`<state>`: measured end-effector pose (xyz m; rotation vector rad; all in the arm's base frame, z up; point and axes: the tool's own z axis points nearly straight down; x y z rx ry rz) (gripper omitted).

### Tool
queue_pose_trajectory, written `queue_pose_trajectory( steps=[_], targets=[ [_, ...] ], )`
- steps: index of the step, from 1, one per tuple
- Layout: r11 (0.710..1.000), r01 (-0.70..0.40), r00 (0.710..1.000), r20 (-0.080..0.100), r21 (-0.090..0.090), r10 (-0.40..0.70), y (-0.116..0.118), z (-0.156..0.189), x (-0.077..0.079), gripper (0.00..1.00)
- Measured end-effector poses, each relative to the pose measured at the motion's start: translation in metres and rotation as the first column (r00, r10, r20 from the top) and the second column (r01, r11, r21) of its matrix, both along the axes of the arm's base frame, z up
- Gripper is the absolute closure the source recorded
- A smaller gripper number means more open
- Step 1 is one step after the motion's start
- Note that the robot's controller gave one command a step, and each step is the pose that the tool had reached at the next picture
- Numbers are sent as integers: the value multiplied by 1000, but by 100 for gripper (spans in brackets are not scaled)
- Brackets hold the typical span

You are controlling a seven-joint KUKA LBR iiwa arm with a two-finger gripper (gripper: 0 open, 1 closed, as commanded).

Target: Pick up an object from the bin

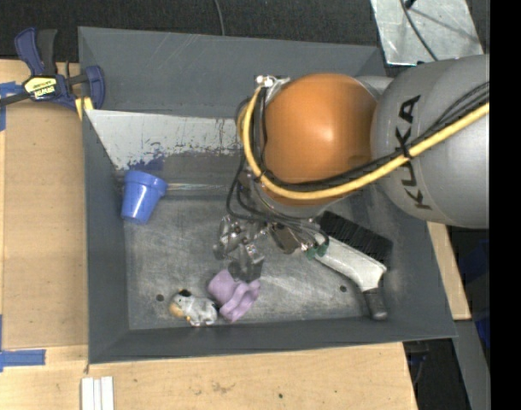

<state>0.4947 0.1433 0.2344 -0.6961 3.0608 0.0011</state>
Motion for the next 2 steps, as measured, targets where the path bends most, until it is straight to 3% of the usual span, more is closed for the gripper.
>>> queue_pose_trajectory(
  steps=[1,2],
  targets=[
    [907,-421,907,-6,0,421,-23,-86,-1,0],
    [908,-420,908,-3,0,420,-22,-83,0,0]
  ],
)
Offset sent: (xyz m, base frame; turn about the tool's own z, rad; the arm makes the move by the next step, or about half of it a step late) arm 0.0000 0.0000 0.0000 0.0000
